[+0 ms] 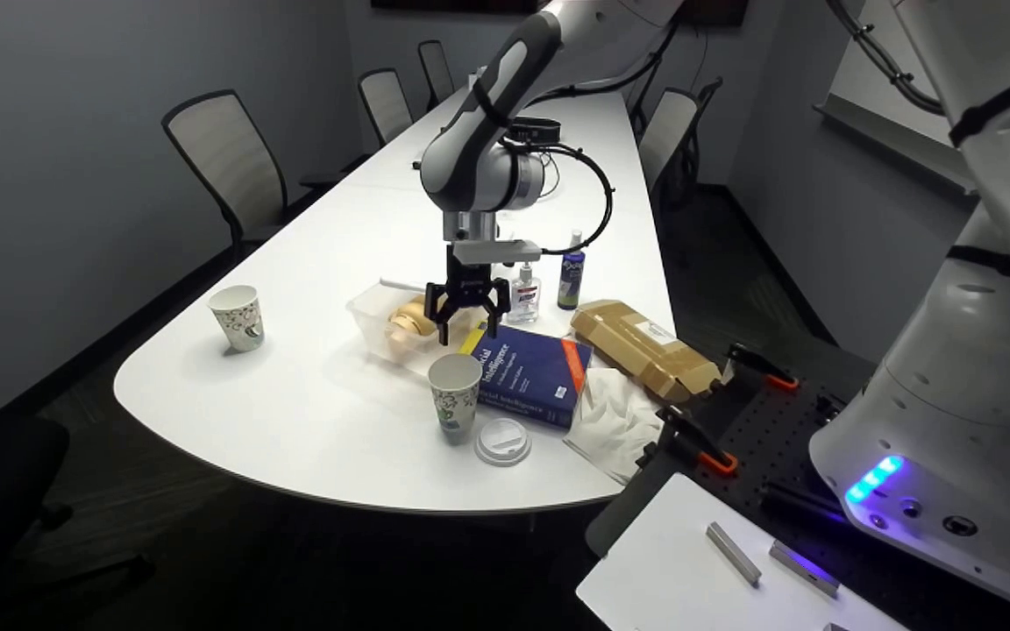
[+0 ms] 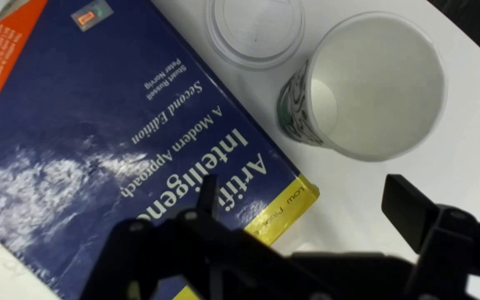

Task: Move the cup next to the book to the right of the blue spray bottle

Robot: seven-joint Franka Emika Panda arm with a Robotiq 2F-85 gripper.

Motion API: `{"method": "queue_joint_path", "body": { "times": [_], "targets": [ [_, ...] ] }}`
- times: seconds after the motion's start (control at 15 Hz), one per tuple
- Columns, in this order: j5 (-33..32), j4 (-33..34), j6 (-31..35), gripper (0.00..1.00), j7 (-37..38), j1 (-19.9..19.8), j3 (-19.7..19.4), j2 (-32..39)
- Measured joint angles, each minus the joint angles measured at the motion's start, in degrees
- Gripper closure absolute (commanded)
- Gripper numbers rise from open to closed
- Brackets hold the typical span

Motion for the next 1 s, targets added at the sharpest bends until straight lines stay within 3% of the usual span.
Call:
{"method": "queue_joint_path", "body": {
  "times": [0.73, 1.0],
  "targets": [
    [5.77, -9.8, 12.93, 0.0, 0.1, 1.09, 2.73, -1.94],
    [8.63, -13.56, 20.81, 0.0, -0.55, -0.78, 5.16, -3.51]
  ]
}}
